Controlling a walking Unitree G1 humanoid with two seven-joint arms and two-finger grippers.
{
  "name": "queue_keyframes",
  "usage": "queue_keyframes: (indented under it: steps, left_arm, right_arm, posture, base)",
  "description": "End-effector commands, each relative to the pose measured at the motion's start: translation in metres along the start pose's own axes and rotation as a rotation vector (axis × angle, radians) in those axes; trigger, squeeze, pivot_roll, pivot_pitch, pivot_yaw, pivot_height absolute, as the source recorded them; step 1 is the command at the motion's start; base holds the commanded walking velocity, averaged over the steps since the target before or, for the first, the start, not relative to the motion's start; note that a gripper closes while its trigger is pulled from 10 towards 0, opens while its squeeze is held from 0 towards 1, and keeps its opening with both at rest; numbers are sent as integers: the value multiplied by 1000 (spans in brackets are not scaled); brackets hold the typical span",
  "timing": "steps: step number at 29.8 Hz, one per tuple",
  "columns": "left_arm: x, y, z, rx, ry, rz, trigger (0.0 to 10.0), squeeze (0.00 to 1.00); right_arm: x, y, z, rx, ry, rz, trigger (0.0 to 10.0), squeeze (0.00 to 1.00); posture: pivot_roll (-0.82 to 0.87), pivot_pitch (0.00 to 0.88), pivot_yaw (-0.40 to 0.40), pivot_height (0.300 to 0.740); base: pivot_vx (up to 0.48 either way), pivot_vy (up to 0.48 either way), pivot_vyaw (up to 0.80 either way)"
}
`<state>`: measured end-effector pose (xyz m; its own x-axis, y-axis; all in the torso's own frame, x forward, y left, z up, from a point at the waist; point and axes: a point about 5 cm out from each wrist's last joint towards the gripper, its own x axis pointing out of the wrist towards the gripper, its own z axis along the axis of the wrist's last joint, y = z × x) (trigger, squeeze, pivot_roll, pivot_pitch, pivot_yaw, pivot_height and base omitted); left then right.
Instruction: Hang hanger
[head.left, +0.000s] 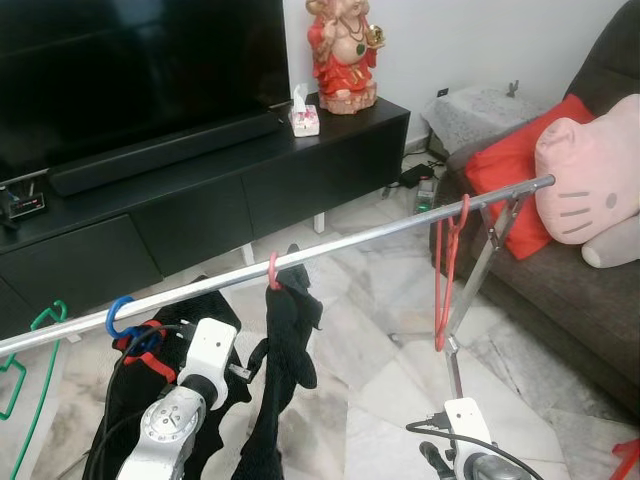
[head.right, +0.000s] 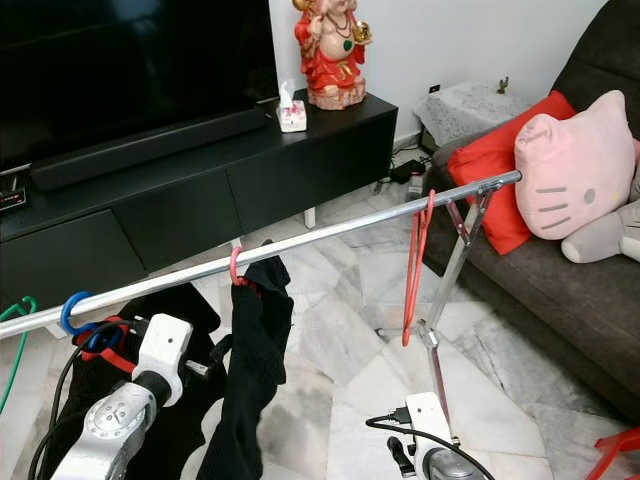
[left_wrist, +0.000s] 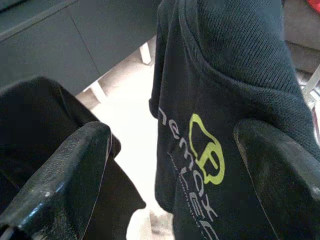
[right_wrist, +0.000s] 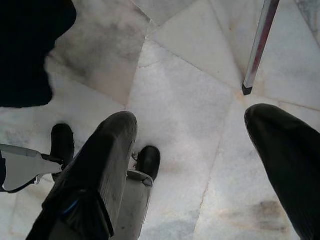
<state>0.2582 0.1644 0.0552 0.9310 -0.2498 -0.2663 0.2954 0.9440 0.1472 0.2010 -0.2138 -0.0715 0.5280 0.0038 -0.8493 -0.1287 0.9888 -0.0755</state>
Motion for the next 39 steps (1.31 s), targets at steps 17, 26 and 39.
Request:
queue_keyframes:
  steps: [17,26,39]
  left_arm:
    - [-12,-3,32,-24,-129,-21,10000,0]
    - [-12,-14,46,-2,-135,-143,10000,0]
    - [19,-26,51,24,-90,-90,10000,0]
  right_arm:
    - [1,2,3,-13,-4,7,10000,0]
    - [1,2,3,-22,0,12,10000,0]
    - [1,3,3,-6,1,14,10000,0]
  posture:
    - [-87,0,37,740]
    - [-84,0,38,740]
    - [-100,0,39,740]
  base:
    - [0,0,0]
    - [0,0,0]
    - [0,0,0]
